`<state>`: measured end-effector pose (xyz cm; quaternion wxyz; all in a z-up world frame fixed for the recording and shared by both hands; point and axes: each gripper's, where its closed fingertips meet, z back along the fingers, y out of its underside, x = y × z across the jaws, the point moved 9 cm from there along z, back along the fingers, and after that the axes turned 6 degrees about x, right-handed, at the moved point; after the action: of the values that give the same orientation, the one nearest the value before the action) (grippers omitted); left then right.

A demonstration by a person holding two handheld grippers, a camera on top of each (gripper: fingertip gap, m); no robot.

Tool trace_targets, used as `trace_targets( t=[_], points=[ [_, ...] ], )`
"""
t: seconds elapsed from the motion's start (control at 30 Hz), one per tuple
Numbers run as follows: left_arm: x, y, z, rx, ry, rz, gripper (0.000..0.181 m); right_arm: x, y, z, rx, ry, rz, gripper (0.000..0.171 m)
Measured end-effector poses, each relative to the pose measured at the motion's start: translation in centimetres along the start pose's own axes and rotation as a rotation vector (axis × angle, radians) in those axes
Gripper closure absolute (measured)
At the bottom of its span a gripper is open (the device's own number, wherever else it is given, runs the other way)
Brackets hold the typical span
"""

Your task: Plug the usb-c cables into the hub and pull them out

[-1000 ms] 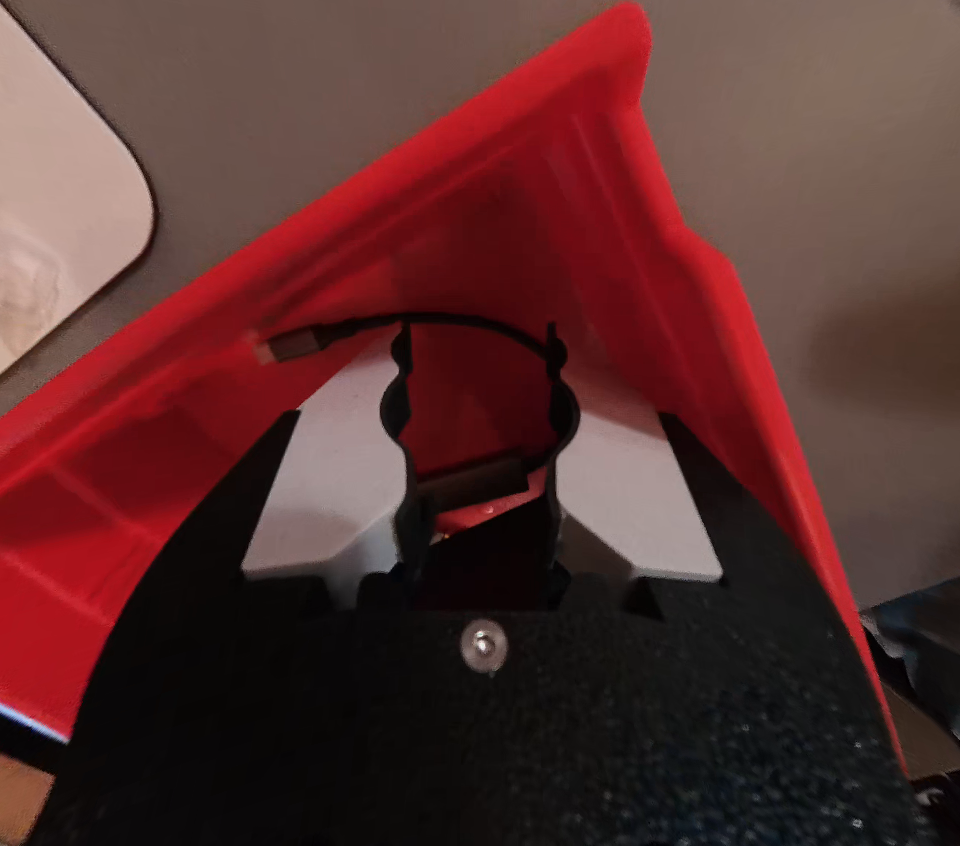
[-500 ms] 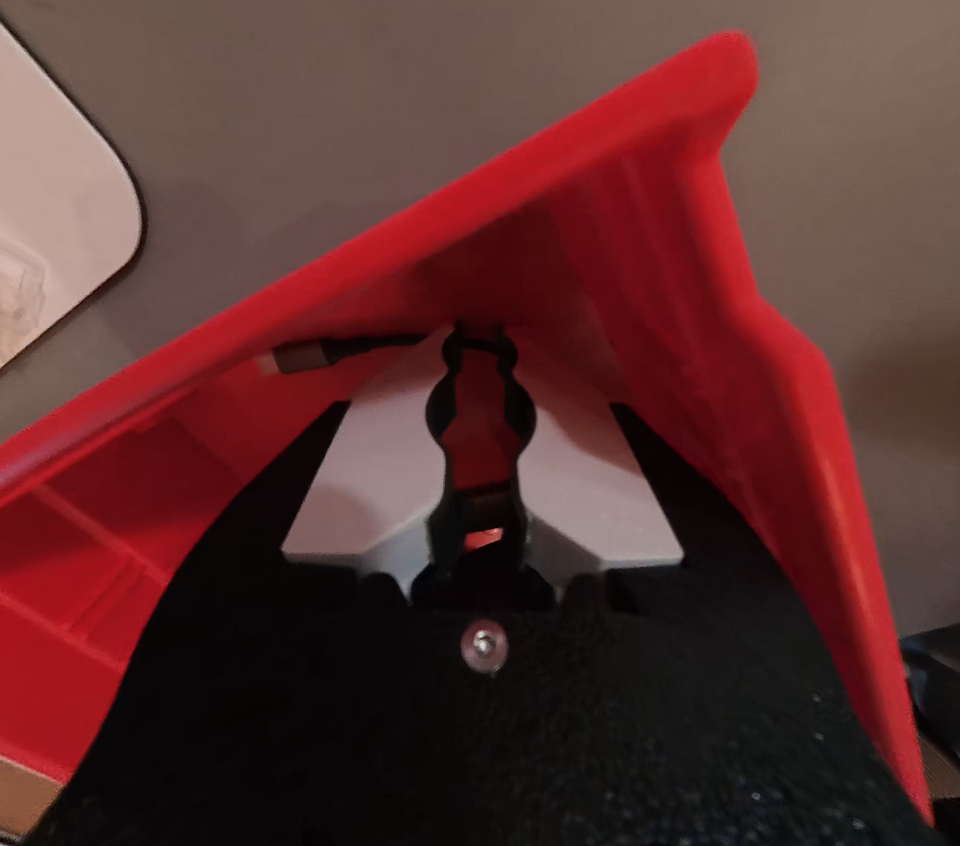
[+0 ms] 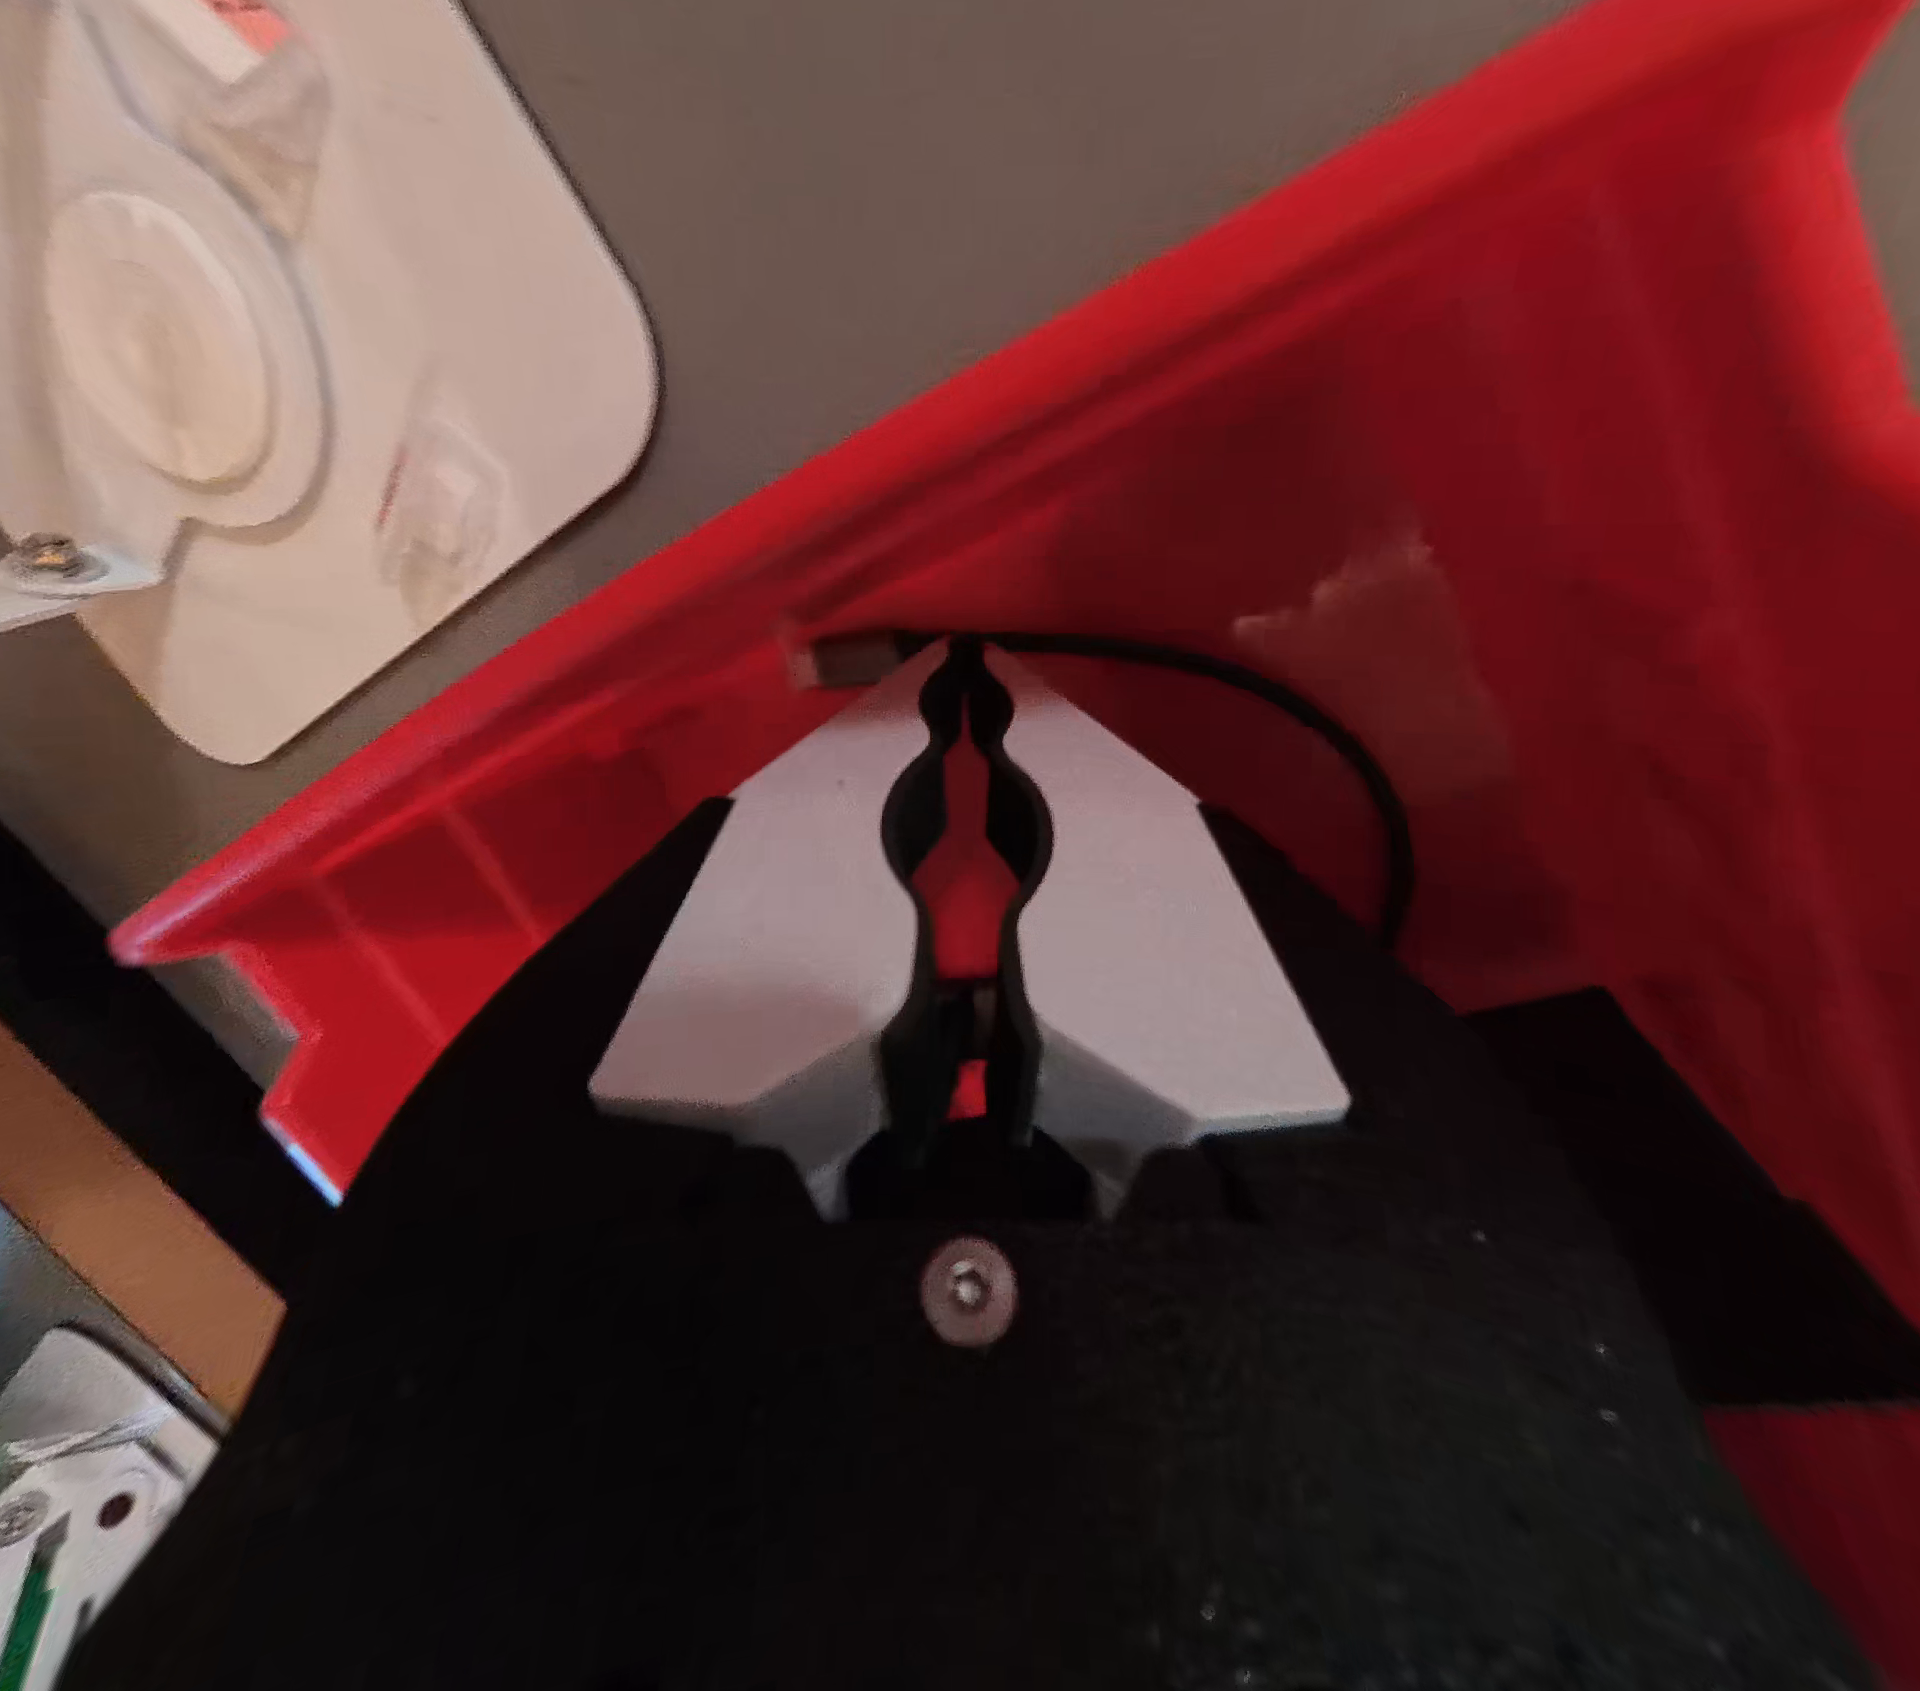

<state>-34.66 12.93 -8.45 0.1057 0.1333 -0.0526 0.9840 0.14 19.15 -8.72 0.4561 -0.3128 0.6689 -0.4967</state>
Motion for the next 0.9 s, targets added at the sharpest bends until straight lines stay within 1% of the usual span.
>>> trace_targets(
  t=[0.03, 0.1, 0.17, 0.27, 0.3, 0.33, 0.37, 0.43, 0.47, 0.5, 0.57, 0.63, 0.67, 0.73, 0.77, 0.83, 0.9],
  points=[
    [0.6, 0.1, 0.2, -0.017, -0.004, 0.020, 0.181, 0.0, 0.0, 0.0, 0.000, 0.000, 0.001, 0.154],
    [1.4, 0.3, 0.6, -0.054, 0.004, 0.035, 0.181, 0.0, 0.0, 0.0, 0.001, -0.001, 0.002, 0.154],
    [1.9, 0.5, 0.6, -0.056, 0.006, 0.026, 0.181, 0.0, 0.0, 0.0, 0.001, -0.001, 0.002, 0.154],
    [2.0, 0.9, 0.3, -0.054, 0.032, -0.028, 0.181, 0.0, 0.0, 0.0, 0.001, -0.001, 0.001, 0.154],
    [2.2, 1.0, 0.2, -0.039, 0.014, 0.000, 0.181, 0.0, 0.0, 0.0, 0.001, -0.002, 0.002, 0.154],
    [2.4, 1.1, 0.0, -0.013, 0.017, 0.072, 0.181, 0.0, 0.0, 0.0, 0.000, -0.003, 0.003, 0.154],
    [2.4, 1.2, -0.2, 0.012, 0.058, 0.169, 0.181, 0.0, 0.0, -0.1, 0.001, -0.004, 0.004, 0.154],
    [2.2, 1.2, -0.5, 0.016, 0.192, 0.332, 0.169, 0.1, 0.0, -0.1, 0.001, -0.007, 0.006, 0.154],
    [2.0, 1.2, -0.5, 0.004, 0.251, 0.332, 0.161, 0.1, 0.0, -0.1, 0.001, -0.007, 0.007, 0.154],
    [2.0, 1.3, -0.5, 0.012, 0.235, 0.283, 0.154, 0.1, 0.0, -0.1, 0.001, -0.008, 0.008, 0.154],
    [1.8, 1.9, -0.3, 0.089, 0.150, 0.072, 0.139, 0.1, 0.0, -0.1, 0.001, -0.009, 0.008, 0.154],
    [1.0, 2.7, 0.0, 0.154, 0.150, -0.163, 0.124, 0.1, 0.0, -0.1, 0.002, -0.011, 0.008, 0.154],
    [0.7, 3.1, 0.0, 0.182, 0.141, -0.264, 0.122, 0.1, 0.0, -0.1, 0.002, -0.012, 0.009, 0.154],
    [0.0, 3.8, 0.0, 0.245, 0.144, -0.422, 0.132, 0.1, 0.0, -0.2, 0.002, -0.014, 0.012, 0.154],
    [-0.4, 4.1, 0.0, 0.261, 0.155, -0.488, 0.133, 0.2, 0.0, -0.2, 0.002, -0.015, 0.013, 0.154],
    [-0.7, 4.2, -0.1, 0.286, 0.157, -0.548, 0.139, 0.2, 0.0, -0.2, 0.002, -0.016, 0.014, 0.154],
    [-1.2, 4.1, -0.2, 0.286, 0.219, -0.559, 0.139, 0.2, 0.0, -0.2, 0.001, -0.017, 0.012, 0.154]
  ],
)
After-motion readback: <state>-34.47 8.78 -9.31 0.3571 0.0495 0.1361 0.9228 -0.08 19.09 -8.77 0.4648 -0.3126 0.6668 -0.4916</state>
